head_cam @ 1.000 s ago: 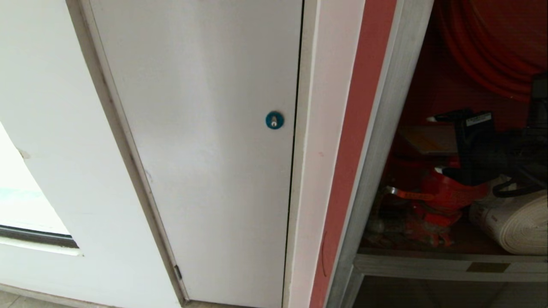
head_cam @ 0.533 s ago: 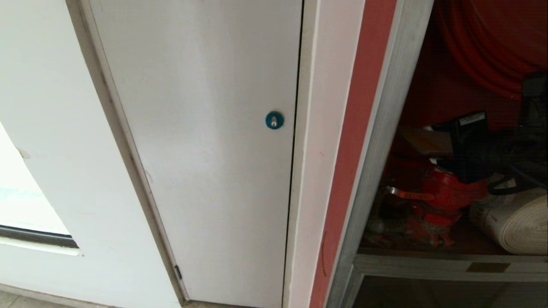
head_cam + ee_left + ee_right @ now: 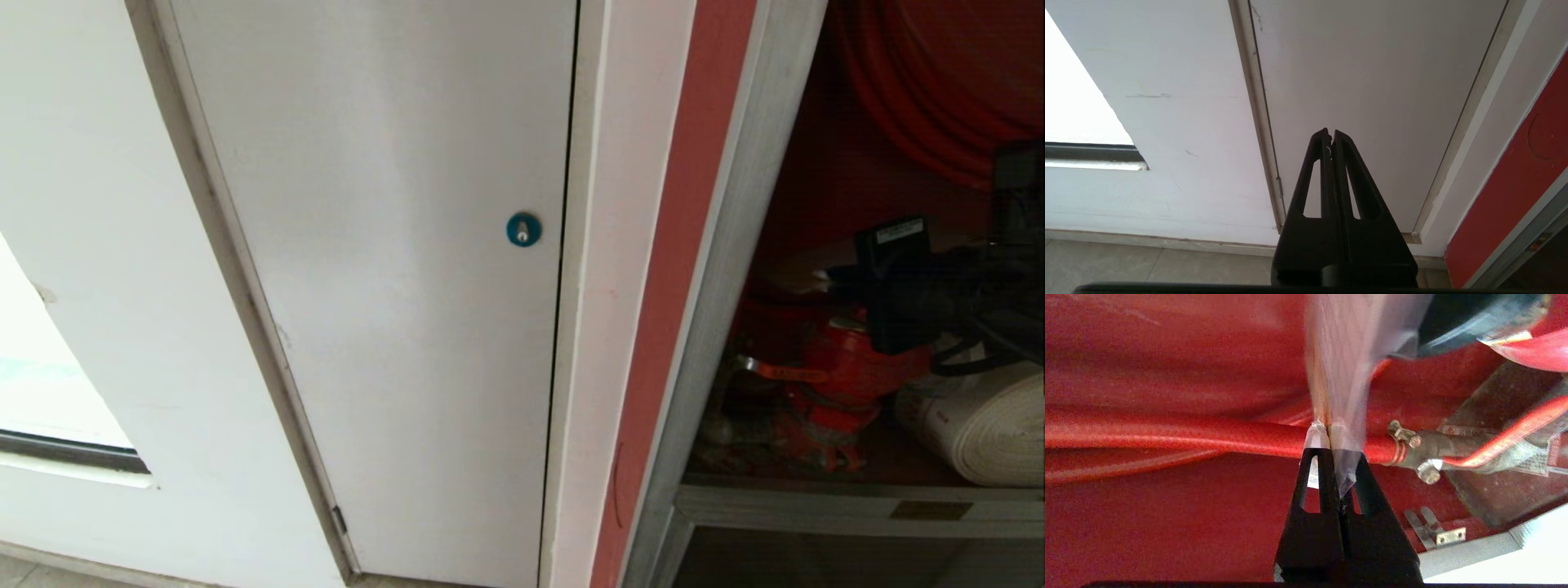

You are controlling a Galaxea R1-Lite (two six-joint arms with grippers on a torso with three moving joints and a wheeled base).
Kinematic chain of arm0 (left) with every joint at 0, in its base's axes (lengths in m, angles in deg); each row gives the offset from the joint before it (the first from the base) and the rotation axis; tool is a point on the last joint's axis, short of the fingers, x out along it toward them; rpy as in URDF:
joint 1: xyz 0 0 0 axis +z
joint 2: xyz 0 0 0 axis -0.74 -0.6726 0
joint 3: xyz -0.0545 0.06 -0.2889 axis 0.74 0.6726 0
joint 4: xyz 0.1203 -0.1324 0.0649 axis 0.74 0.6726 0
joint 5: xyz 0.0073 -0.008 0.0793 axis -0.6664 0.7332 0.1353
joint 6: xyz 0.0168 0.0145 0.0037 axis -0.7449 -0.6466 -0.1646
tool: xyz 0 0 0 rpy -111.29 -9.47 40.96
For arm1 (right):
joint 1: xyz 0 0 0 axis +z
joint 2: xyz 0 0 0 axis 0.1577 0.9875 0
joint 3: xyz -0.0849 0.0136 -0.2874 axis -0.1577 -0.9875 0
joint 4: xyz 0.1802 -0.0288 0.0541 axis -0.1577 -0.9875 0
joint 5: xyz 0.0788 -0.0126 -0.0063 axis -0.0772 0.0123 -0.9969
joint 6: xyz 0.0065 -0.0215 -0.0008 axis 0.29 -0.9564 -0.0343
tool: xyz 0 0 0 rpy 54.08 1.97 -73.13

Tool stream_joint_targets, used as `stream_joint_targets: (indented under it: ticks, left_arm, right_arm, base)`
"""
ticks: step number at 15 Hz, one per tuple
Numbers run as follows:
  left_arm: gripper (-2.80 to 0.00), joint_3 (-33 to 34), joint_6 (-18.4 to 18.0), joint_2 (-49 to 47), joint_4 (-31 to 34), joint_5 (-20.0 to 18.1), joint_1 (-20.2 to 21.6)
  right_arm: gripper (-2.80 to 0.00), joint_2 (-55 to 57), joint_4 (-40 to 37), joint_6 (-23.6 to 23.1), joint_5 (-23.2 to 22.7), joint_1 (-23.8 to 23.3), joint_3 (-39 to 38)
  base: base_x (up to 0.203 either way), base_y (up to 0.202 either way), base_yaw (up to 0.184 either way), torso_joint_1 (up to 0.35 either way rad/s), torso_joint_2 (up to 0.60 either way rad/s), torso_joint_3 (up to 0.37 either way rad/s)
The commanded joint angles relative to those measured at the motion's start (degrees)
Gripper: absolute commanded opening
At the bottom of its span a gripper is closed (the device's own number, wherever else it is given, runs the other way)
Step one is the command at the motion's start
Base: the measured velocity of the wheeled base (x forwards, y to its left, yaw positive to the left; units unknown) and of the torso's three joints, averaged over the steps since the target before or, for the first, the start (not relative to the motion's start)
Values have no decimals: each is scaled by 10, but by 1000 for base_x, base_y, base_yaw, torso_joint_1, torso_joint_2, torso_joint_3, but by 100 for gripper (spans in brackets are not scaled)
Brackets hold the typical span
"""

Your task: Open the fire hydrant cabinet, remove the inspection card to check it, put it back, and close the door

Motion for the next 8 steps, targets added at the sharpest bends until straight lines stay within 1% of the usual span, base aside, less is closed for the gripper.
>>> stream_joint_targets:
  ticks: [1,4,8]
  left_arm:
    - [-280,0,0,0,0,0,0]
    - [-280,0,0,0,0,0,0]
    - [-280,0,0,0,0,0,0]
  right_arm:
    - [-280,-13,1,4,-1,0,-6]
    - [-280,-45,-5,5,-12,0,-13]
    - [-280,-130,-68,5,-48,2,-12]
  base:
    - [0,0,0,0,0,0]
    - [0,0,0,0,0,0]
    - [0,0,0,0,0,0]
